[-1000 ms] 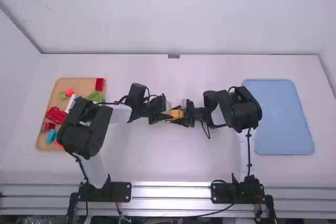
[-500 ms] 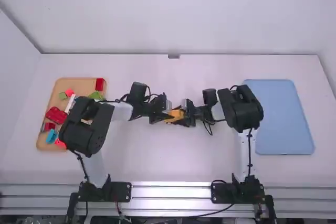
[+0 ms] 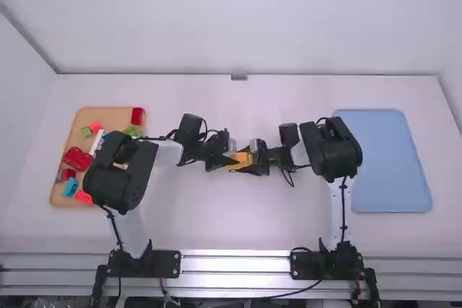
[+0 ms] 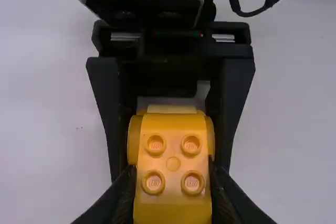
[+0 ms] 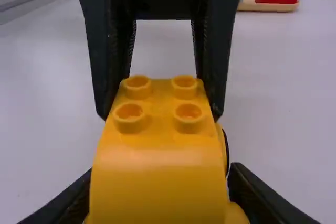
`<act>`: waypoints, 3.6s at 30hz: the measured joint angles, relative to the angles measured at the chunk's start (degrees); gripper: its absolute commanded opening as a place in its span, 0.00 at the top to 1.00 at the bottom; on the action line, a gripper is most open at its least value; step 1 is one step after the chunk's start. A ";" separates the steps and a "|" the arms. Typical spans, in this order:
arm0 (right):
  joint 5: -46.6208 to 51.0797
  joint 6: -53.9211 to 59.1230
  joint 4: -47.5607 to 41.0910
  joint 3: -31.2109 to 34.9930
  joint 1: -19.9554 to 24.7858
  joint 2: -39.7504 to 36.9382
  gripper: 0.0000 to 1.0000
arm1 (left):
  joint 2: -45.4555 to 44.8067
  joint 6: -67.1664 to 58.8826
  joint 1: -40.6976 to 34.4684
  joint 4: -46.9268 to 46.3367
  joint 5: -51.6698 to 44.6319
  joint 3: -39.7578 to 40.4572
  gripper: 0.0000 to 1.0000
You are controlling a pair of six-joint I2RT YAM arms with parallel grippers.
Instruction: Assemble lego blocks to make yellow taxi
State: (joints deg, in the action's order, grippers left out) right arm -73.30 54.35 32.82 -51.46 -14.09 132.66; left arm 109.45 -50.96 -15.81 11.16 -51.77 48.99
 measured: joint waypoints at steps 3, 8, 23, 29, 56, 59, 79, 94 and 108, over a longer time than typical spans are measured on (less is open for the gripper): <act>-0.02 -0.04 0.02 0.00 0.00 0.00 0.57 | 0.00 -0.02 0.00 -0.79 0.17 0.35 0.98; 0.00 0.24 -0.02 0.00 0.00 0.00 0.57 | 0.00 0.00 -0.11 -0.81 0.20 0.35 0.98; -0.50 0.02 0.70 0.33 0.13 0.00 0.57 | 1.27 -1.20 -0.83 -3.26 -0.20 1.97 0.98; -0.76 -0.46 1.79 0.87 0.90 -0.04 0.57 | 0.28 -0.46 -3.78 -5.64 6.10 2.86 0.98; -0.02 -3.37 3.41 1.07 0.72 -0.04 0.57 | 1.86 -0.81 -0.63 -4.96 1.70 3.37 0.43; 0.00 -3.37 3.52 1.07 0.70 -0.04 0.57 | 2.75 -2.67 1.60 -5.14 -1.46 2.25 0.31; 17.09 -15.41 -6.03 10.95 7.34 -17.40 0.64 | -8.07 12.61 15.96 -7.23 1.29 1.84 0.01; 57.11 -22.67 -11.91 22.86 40.79 -63.76 0.64 | -8.07 24.20 15.28 5.25 9.18 -3.98 0.01; 48.11 -32.79 -9.64 19.89 56.57 -37.22 0.44 | -8.07 35.12 15.26 10.54 16.41 -7.10 0.01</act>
State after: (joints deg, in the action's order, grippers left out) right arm -25.19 21.56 23.18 -31.57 42.48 95.44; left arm 101.38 -15.84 -0.56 21.69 -35.35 41.89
